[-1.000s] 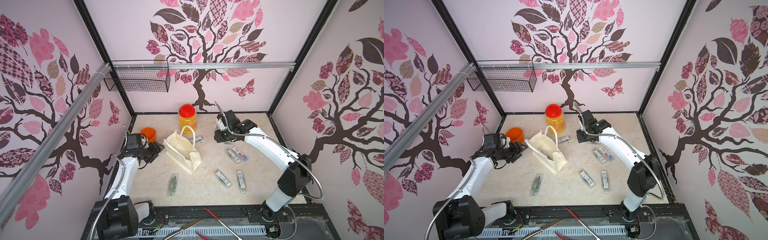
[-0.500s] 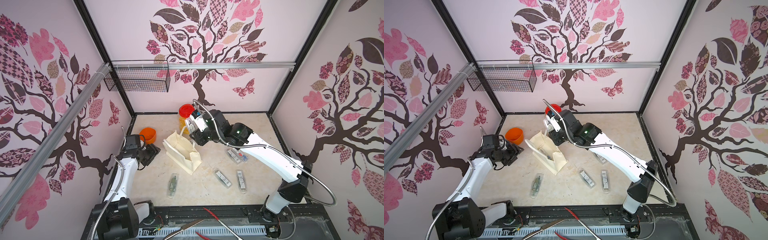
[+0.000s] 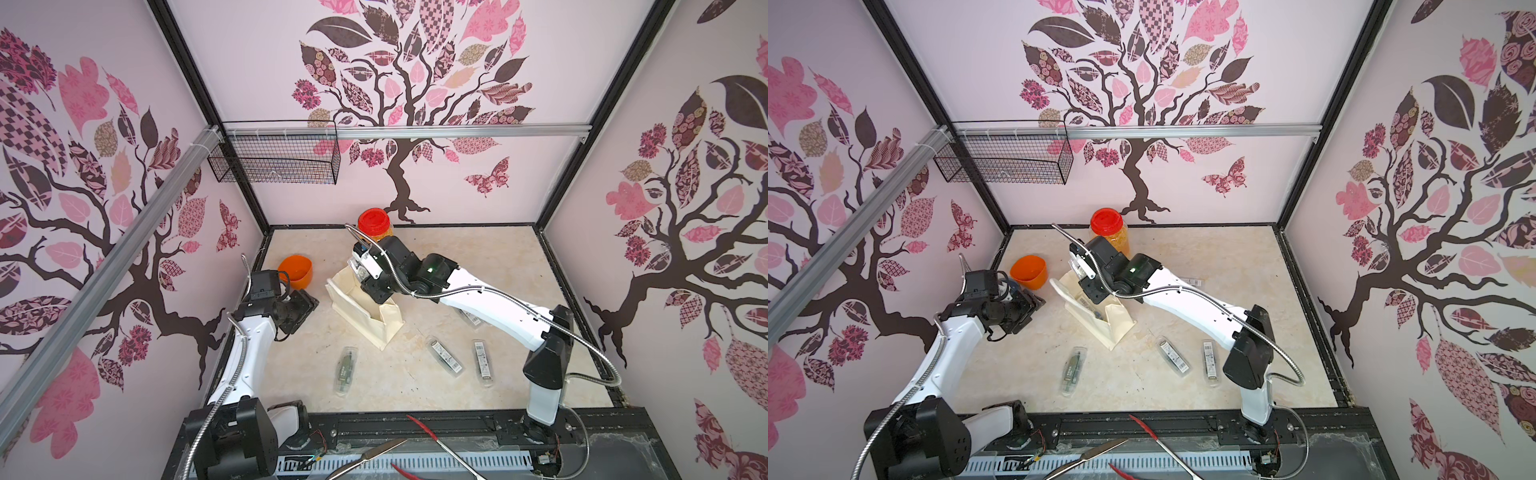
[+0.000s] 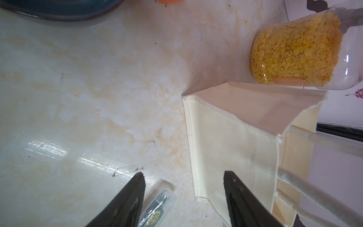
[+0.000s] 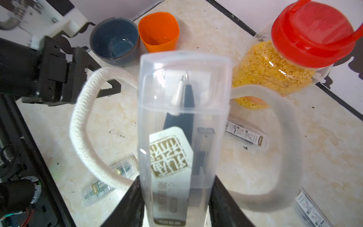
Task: Put the compass set into the canvas bag
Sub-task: Place the compass set in the canvas bag.
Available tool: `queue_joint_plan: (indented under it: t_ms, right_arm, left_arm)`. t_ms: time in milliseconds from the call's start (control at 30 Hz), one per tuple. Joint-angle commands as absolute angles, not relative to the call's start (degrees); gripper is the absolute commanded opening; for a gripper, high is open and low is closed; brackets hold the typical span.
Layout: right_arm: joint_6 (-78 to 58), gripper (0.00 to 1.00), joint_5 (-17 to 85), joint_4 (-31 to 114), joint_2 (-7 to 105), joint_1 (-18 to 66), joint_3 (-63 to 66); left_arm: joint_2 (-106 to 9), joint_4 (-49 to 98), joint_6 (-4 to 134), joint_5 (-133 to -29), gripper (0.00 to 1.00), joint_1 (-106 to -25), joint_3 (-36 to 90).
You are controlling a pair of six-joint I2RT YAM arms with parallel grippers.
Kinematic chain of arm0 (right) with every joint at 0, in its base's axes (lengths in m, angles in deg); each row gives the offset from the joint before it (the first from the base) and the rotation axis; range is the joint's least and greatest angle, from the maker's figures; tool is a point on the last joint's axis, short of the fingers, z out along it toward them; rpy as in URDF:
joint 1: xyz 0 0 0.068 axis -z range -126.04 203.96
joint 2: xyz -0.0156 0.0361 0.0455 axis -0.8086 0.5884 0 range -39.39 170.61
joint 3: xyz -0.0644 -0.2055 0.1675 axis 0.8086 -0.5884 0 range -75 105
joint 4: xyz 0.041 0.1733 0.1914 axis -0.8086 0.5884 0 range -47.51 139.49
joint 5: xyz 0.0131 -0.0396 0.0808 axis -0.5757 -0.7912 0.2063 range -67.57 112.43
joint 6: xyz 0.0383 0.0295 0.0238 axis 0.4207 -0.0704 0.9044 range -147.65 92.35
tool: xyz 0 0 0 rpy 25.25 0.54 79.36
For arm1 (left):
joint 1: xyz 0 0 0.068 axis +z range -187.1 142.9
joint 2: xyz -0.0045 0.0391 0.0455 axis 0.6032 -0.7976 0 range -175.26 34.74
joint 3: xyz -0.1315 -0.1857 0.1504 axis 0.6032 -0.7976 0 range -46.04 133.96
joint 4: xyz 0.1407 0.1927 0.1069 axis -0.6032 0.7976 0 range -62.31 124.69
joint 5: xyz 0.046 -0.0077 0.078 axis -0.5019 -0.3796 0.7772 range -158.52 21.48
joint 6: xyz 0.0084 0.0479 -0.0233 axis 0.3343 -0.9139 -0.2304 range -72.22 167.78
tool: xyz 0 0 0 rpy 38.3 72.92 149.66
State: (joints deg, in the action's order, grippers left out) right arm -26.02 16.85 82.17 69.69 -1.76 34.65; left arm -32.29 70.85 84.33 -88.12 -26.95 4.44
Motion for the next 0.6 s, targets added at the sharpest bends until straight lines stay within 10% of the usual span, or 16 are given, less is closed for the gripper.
queue_joint_plan:
  t_ms: [0, 567]
  right_arm:
    - [-27.28, 0.42, 15.58, 81.29, 73.62, -1.94, 38.09]
    - [-26.61, 0.43, 13.69, 82.31, 82.51, -1.94, 39.6]
  left_arm:
    - [-31.89, 71.26, 83.29, -87.27, 0.68, -26.64, 6.79]
    - [-32.56, 71.15, 82.95, -87.24, 0.68, -26.64, 7.01]
